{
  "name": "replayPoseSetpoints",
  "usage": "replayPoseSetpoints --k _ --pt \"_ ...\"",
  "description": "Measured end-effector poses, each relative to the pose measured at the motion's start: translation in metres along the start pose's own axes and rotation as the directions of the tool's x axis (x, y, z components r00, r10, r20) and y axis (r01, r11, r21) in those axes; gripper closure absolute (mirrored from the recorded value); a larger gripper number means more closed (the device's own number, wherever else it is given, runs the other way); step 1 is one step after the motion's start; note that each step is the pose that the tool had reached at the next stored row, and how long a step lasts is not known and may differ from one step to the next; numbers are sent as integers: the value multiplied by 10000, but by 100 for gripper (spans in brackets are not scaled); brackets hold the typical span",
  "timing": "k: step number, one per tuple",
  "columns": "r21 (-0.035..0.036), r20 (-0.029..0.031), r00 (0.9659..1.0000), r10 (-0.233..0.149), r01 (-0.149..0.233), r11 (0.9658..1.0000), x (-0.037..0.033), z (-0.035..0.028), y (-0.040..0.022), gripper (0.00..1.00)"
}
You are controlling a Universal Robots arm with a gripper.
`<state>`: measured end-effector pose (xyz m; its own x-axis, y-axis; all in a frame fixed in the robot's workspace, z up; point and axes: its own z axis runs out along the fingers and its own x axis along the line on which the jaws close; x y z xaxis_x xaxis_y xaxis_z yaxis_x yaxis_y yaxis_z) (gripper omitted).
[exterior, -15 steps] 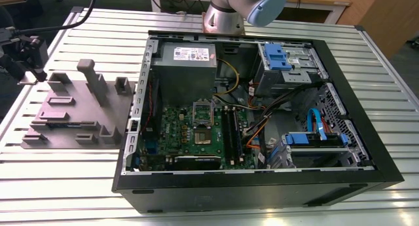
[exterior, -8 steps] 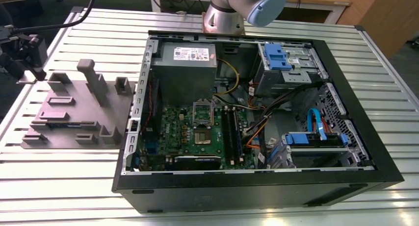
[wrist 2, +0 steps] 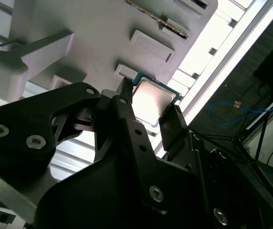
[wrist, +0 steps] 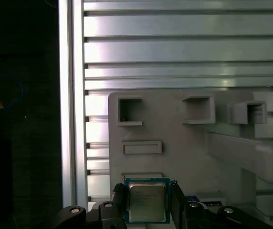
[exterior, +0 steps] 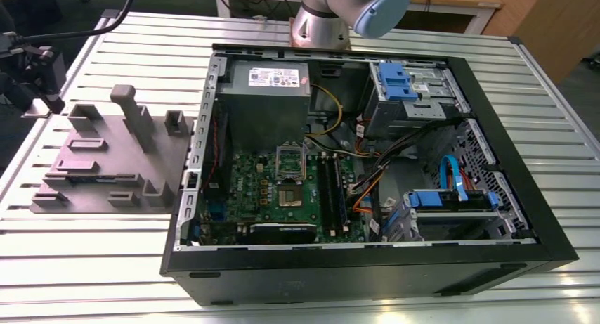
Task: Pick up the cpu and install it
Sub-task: 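Pick up the cpu and move it towards the insertion slot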
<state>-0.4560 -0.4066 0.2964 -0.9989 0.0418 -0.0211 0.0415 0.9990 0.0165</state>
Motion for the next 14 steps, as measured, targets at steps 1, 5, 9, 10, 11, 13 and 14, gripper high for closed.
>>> replayPoseSetpoints --k 1,5,9,10,11,13,14 --pt "0 0 10000 0 0 10000 0 -7 0 53" --pt "0 1 10000 0 0 10000 -1 -30 0 53" --pt "1 0 10000 -1 1 10000 -1 -45 1 53" --pt "1 1 10000 -1 1 10000 -1 -48 1 53" --pt "2 1 10000 0 0 10000 -1 -52 1 53" --pt "2 1 10000 0 0 10000 -1 -60 1 53" --pt "2 1 10000 0 0 10000 -2 -64 1 53"
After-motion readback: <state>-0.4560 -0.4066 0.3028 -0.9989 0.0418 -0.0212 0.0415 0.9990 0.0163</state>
